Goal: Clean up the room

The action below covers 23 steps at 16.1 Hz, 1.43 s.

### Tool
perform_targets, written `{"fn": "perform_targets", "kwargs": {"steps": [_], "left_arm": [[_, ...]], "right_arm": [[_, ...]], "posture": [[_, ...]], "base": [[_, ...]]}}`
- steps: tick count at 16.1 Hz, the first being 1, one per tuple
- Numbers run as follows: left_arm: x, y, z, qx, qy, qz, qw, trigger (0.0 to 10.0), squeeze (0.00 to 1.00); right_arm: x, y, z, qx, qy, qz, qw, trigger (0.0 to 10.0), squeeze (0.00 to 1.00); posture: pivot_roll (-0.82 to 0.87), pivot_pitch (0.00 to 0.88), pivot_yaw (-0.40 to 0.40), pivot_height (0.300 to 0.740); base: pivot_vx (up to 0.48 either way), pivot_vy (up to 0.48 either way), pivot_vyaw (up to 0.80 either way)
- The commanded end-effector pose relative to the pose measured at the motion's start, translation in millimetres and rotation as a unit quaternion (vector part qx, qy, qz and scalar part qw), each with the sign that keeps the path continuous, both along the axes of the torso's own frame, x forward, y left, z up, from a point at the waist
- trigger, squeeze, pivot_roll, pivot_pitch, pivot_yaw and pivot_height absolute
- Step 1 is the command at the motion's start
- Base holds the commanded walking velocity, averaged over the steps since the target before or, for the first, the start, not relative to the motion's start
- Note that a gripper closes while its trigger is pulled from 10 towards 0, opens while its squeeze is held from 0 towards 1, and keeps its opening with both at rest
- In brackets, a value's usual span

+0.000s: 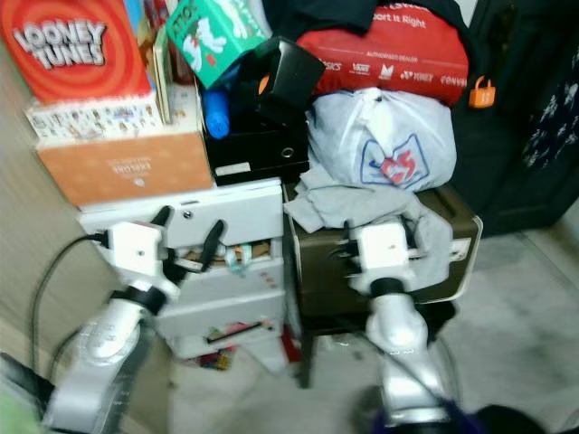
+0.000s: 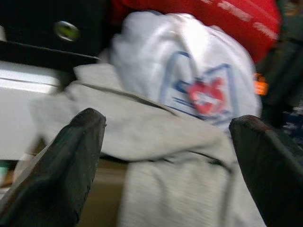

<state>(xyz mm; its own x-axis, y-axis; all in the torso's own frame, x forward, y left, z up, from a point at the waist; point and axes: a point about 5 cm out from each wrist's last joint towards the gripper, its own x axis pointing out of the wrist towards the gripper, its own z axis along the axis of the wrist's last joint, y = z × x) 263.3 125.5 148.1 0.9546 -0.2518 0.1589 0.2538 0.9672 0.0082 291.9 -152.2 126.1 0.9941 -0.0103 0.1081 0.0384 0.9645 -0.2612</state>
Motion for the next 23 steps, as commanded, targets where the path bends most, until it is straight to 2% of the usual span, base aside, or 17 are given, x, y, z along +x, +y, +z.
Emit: {"fn": "perform_targets", "kwargs": {"steps": [1, 4, 7, 14, 17, 20, 23], "left_arm": [[1.2, 1.6, -2, 0.001, 0.006, 0.006, 1.000, 10.0, 0.00], [1.4, 2.6, -2, 0.002, 0.006, 0.007, 1.000, 10.0, 0.00], [2.1, 3.5, -3, 0.009, 0.002, 0.020, 1.000, 10.0, 0.00], [0.8, 1.4, -3, 0.016, -0.005, 0.008, 1.000, 10.0, 0.00], [-6.1, -1.1, -5, 0.013, -0.006, 0.007, 1.000, 10.0, 0.00], [-15.3, 18.9, -6, 0.025, -0.009, 0.067, 0.997, 10.0, 0.00], [-29.3, 30.3, -10, 0.033, 0.001, 0.096, 0.995, 10.0, 0.00]], "right_arm": [[1.2, -0.9, -1, -0.003, 0.007, 0.003, 1.000, 10.0, 0.00], [2.0, -1.2, -1, -0.005, 0.006, 0.005, 1.000, 10.0, 0.00], [3.8, -1.4, -1, -0.006, 0.006, 0.004, 1.000, 10.0, 0.00], [3.8, -0.1, -3, -0.005, 0.009, 0.009, 1.000, 10.0, 0.00], [2.6, -1.9, -2, -0.006, 0.008, 0.008, 1.000, 10.0, 0.00], [-9.7, -7.5, 5, 0.002, -0.004, 0.007, 1.000, 10.0, 0.00], [-26.3, -11.5, 6, 0.010, 0.005, 0.012, 1.000, 10.0, 0.00]], "posture": [[-0.02, 0.002, 0.019, 0.740], [-0.02, 0.002, 0.019, 0.740], [-0.02, 0.000, 0.015, 0.740], [-0.02, 0.000, 0.014, 0.740], [-0.01, 0.000, 0.012, 0.740], [-0.01, 0.000, 0.007, 0.740], [0.00, 0.000, 0.004, 0.740]], "base": [[0.000, 0.000, 0.00], [0.000, 0.000, 0.17], [0.000, 0.000, 0.80], [0.000, 0.000, 0.80], [0.000, 0.000, 0.80], [0.000, 0.000, 0.80], [0.000, 0.000, 0.80]]}}
